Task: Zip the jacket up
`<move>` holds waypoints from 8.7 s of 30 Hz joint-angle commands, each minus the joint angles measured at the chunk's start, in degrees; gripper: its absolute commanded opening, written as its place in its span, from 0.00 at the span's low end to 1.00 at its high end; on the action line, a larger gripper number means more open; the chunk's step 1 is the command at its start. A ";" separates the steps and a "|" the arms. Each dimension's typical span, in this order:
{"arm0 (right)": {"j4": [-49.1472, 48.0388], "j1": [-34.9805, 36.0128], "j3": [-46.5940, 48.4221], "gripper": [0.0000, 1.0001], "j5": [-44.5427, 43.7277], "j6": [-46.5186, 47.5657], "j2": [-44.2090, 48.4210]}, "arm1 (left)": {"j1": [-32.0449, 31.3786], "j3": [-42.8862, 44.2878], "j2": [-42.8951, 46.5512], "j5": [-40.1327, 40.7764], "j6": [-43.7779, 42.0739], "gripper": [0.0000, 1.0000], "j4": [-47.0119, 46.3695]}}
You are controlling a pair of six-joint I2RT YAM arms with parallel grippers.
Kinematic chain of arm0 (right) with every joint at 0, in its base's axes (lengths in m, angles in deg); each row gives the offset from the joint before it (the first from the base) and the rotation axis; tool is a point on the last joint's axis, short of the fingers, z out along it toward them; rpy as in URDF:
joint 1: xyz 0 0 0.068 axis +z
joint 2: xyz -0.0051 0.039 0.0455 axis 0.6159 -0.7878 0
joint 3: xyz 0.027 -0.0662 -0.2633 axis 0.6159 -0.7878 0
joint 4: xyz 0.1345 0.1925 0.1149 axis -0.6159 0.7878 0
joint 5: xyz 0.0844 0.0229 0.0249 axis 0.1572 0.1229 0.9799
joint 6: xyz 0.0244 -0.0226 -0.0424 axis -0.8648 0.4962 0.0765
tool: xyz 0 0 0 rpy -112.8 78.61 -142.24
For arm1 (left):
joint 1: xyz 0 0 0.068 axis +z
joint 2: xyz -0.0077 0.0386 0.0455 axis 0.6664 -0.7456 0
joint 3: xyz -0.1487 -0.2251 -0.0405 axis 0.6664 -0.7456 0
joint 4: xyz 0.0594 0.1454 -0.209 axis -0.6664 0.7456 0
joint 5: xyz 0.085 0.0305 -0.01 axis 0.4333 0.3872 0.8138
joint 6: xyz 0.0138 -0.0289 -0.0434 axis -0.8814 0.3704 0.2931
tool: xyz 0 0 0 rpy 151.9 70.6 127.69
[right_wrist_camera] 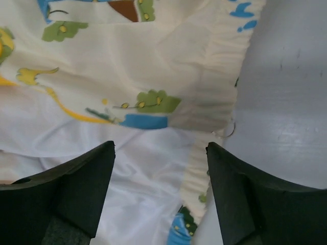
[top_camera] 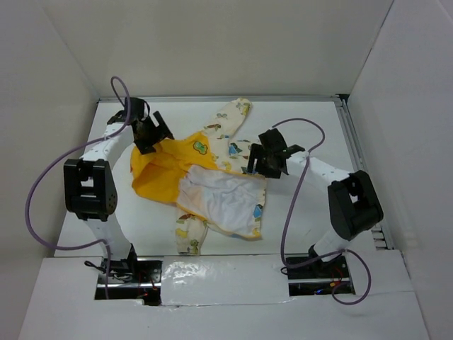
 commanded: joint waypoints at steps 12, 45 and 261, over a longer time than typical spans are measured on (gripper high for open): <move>9.22 22.01 -15.60 1.00 -14.38 -7.22 30.14 | -10.43 -33.12 37.21 -2.27 7.55 0.99 0.94; 10.46 37.77 -15.19 0.00 -21.88 -11.20 27.24 | -16.50 -30.26 27.74 4.67 11.43 0.00 -1.79; -41.13 14.56 -37.16 0.00 13.39 0.49 26.72 | -47.70 -31.21 25.62 1.77 -0.08 0.28 -2.31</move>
